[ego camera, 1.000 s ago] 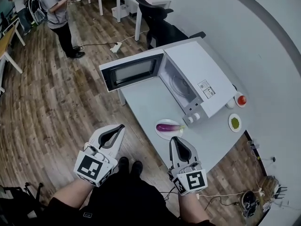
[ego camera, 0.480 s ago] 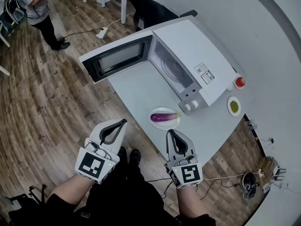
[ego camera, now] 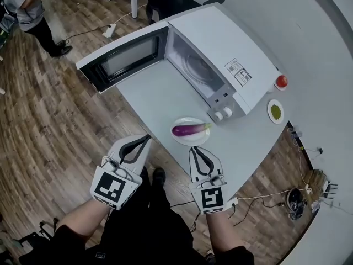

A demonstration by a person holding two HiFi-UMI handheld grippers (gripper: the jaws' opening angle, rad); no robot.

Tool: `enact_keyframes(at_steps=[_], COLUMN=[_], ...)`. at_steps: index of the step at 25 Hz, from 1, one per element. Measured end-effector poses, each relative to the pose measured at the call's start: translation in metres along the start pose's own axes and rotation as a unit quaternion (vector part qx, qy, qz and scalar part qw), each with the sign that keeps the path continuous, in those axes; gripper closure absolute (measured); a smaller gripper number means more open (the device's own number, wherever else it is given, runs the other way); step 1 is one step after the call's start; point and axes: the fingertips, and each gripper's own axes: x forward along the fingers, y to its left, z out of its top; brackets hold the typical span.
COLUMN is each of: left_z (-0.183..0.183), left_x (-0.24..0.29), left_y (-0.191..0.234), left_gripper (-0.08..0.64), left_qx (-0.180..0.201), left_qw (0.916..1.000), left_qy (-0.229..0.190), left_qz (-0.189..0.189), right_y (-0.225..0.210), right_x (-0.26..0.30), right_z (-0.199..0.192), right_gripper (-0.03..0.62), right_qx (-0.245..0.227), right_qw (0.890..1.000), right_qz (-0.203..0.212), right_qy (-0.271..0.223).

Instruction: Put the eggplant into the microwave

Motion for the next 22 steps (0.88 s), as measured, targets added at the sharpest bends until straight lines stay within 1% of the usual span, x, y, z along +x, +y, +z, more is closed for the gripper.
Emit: enact_keyframes(at_steps=[2,4,8,14,18,22], left_z=[-0.007,-0.015,-0.027,-0.043,-0.057,-0.069], left_x=[0.008,0.016,0.028,0.042,0.051,0.061], left_y=[0.000,-0.001,-0.003,-0.004,0.002,0.007], left_gripper=[0.552,0.551,0.552,0.552,0.552,0.551], left_qx=[0.007,0.006,0.012,0.015,0.008,-0.004], left_qw=[1.0000,0.9999,0.9997,0.9993,0.9992,0.9991], left_qy=[0.003,0.008,0.015,0.026,0.035,0.040], left_qz=[-0.005,-0.008,-0.016,-0.024,-0.019,-0.017], right_y=[-0.002,-0.003,-0.006,-0.009,-0.008,-0.010], right_x=[0.005,0.010,0.019,0.031,0.042,0.051], right_z=[-0.011,-0.024,-0.053,-0.085,-0.104,-0.124], right_gripper=[0.574,0.574,0.574,0.574,0.574,0.572], right_qx=[0.004,0.006,-0.009,-0.012,-0.049,-0.094], right_qw=[1.000,1.000,0.999,0.998,0.995,0.989], right_qz=[-0.001,-0.003,-0.004,-0.002,0.006,0.007], right_qy=[0.008,0.015,0.038,0.066,0.089,0.115])
